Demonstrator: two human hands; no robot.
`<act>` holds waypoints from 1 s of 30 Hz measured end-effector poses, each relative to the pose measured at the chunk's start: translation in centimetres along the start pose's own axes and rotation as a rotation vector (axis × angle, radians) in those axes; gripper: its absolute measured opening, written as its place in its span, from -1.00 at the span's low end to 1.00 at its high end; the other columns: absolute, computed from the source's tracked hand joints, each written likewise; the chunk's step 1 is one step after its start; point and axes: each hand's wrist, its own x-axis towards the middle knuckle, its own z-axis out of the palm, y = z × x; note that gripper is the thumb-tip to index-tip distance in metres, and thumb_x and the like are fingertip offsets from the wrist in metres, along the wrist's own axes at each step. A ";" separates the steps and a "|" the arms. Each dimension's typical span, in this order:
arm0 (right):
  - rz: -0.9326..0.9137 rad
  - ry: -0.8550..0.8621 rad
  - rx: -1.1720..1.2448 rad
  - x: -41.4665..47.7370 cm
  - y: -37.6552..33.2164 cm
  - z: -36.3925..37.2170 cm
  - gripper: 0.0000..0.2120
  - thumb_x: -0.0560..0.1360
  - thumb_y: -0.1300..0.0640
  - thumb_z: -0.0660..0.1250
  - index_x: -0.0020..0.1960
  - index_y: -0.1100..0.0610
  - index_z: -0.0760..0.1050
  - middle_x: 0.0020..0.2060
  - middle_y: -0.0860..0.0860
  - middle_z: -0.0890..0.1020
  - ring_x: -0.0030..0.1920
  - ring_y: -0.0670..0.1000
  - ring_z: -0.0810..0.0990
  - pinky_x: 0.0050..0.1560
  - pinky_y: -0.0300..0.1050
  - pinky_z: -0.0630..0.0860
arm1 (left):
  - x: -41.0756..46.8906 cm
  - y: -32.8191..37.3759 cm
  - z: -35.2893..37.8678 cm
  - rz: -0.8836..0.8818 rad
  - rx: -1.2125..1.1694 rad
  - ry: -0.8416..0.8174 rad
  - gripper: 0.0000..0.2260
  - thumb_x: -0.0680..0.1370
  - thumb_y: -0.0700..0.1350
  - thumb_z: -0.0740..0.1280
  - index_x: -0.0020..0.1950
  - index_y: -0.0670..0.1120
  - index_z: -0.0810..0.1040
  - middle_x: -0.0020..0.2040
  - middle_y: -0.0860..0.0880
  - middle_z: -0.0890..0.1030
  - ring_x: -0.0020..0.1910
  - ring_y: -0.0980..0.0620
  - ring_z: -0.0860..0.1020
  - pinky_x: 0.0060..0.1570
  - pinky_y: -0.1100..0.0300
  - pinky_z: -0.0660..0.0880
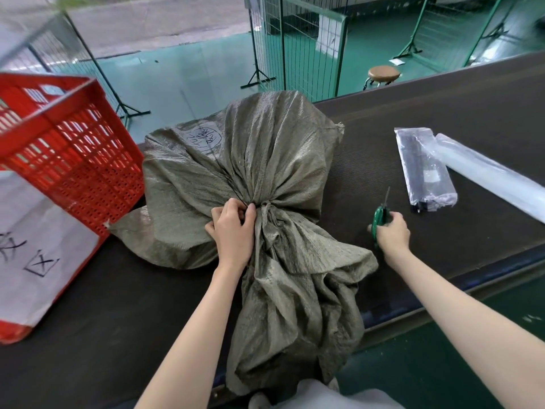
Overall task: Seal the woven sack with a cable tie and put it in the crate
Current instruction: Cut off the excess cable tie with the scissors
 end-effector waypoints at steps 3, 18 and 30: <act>-0.065 -0.033 0.191 -1.6 -2.2 0.9 -0.50 0.39 0.31 0.41 0.30 0.15 0.39 -0.09 0.12 0.56 -0.06 0.11 0.57 -0.10 -0.13 0.43 | 0.1 0.1 -0.4 -0.039 -0.017 -0.002 -0.84 0.60 -0.04 0.23 -0.06 -0.08 0.53 -0.17 0.06 0.49 0.13 -0.02 0.38 0.03 0.14 0.07; -0.145 -0.873 0.855 -12.3 -12.0 1.1 -0.61 0.41 0.44 0.33 0.16 0.16 0.38 -0.26 0.09 0.51 -0.31 0.04 0.56 -0.30 -0.17 0.54 | 0.9 -1.2 -3.3 -0.195 -0.418 -0.050 -0.81 0.51 0.05 0.25 -0.26 0.03 0.52 -0.39 0.16 0.64 -0.18 0.02 0.60 0.17 -0.08 0.46; 0.106 -1.485 0.838 -15.3 -9.1 4.6 -0.40 0.29 -0.05 0.53 0.20 0.10 0.34 -0.23 0.05 0.42 -0.42 -0.07 0.40 -0.53 -0.27 0.38 | 0.0 -1.4 -7.8 -0.142 -0.498 0.008 -0.72 0.59 -0.16 0.28 -0.33 -0.04 0.52 -0.45 0.09 0.59 -0.35 0.22 0.54 -0.15 0.41 0.40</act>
